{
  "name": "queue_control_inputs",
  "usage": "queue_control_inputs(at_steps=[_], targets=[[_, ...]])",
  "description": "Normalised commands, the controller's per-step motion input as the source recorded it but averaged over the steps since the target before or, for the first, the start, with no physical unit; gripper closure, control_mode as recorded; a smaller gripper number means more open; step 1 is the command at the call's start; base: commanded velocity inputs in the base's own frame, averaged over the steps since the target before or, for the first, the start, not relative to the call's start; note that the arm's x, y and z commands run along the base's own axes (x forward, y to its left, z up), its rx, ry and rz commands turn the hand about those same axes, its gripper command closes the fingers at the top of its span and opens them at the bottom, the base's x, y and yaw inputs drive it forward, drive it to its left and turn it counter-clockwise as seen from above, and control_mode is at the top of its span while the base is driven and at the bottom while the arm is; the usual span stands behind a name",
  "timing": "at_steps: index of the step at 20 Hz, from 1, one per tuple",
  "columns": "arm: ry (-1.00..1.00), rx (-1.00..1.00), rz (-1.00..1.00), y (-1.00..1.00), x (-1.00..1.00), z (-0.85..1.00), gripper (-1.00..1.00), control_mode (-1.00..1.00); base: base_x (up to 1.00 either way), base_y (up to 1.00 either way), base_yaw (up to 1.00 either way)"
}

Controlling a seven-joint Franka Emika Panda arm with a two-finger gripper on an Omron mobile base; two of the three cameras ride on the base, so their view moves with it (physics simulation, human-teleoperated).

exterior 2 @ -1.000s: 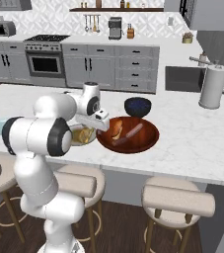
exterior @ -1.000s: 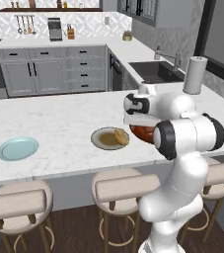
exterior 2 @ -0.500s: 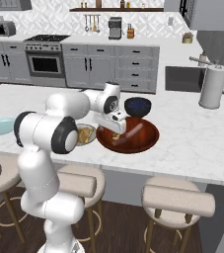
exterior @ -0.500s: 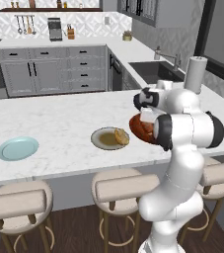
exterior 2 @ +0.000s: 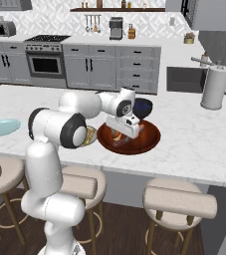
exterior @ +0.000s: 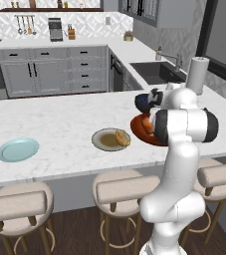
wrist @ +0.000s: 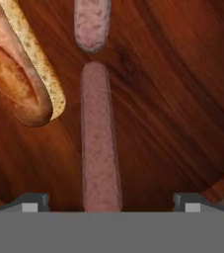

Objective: Place one bun and one sausage from the bowl on each plate.

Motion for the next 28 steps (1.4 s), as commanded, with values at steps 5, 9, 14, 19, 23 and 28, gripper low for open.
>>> queue_control_inputs(at_steps=[5, 9, 14, 19, 23, 28], targets=[[0.05, 0.0, 0.0, 0.01, 0.08, -0.38, -1.0, -1.0, 0.0, 0.0, 0.0], [0.08, 0.0, 0.0, 0.11, 0.0, -0.45, -1.0, -1.0, 0.0, 0.0, 0.0], [0.02, 0.0, 0.0, 0.11, 0.0, -0.3, -1.0, -1.0, 0.0, 0.0, 0.0], [0.0, 0.0, 0.0, 0.0, 0.0, -0.16, -1.0, -1.0, 0.0, 0.0, 0.0], [0.0, 0.0, 0.0, 0.0, 0.0, 0.0, 1.0, -1.0, 0.0, 0.0, 0.0], [0.0, 0.0, 0.01, 0.0, -0.04, -0.01, 1.0, -1.0, 0.0, 0.0, 0.0]])
